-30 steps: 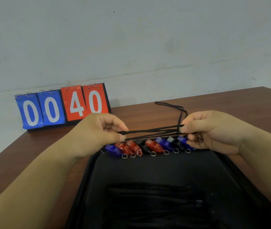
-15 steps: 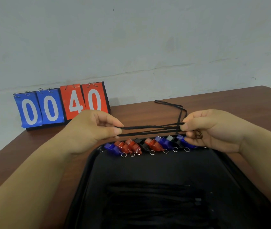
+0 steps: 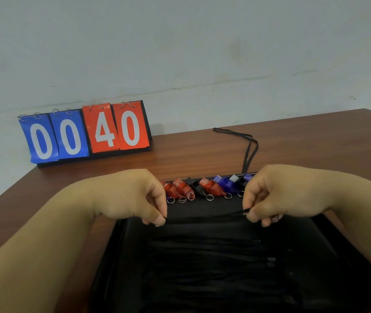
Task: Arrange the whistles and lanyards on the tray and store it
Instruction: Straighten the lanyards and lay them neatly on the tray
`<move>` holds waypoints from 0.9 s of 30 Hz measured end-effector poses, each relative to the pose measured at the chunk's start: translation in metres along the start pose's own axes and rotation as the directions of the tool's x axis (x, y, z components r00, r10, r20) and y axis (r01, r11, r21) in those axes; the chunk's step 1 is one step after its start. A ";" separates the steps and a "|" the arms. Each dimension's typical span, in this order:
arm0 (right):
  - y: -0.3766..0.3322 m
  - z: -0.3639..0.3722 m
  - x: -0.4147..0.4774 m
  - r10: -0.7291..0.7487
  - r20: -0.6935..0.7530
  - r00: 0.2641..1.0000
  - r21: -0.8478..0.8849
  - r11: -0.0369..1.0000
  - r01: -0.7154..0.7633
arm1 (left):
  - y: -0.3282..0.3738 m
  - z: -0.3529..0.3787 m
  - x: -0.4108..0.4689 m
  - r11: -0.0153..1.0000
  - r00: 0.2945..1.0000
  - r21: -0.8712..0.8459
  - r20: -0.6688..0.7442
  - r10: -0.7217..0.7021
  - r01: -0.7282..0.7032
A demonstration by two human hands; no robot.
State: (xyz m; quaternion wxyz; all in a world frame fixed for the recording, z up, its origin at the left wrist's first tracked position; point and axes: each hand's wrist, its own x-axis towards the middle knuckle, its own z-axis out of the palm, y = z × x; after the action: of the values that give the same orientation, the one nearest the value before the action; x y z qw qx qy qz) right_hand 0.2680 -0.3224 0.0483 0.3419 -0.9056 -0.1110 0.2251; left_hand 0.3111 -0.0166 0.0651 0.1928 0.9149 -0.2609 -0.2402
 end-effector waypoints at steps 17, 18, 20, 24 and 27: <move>-0.001 0.007 0.003 -0.094 0.019 0.995 -0.333 0.938 0.095 | -0.004 0.009 0.004 0.979 0.999 0.204 0.047 -0.023 0.013; -0.001 0.007 0.002 -0.097 0.027 0.995 -0.322 0.941 0.101 | -0.004 0.009 0.004 0.981 0.999 0.193 0.051 -0.017 0.007; -0.002 0.006 0.001 -0.101 0.049 0.994 -0.303 0.947 0.111 | -0.004 0.009 0.004 0.983 0.999 0.186 0.054 -0.006 -0.004; -0.003 0.004 -0.002 -0.101 0.081 0.992 -0.287 0.950 0.120 | -0.003 0.010 0.002 0.983 0.998 0.184 0.069 0.008 -0.021; -0.003 0.006 -0.002 -0.093 0.115 0.989 -0.221 0.968 0.117 | -0.002 0.008 -0.001 0.984 0.997 0.176 0.081 0.003 -0.017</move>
State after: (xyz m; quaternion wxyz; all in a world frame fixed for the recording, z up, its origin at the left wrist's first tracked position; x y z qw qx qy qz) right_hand 0.2633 -0.3175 0.0470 0.2414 -0.9187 -0.2014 0.2391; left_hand 0.3067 -0.0164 0.0582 0.1015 0.9166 -0.2933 -0.2520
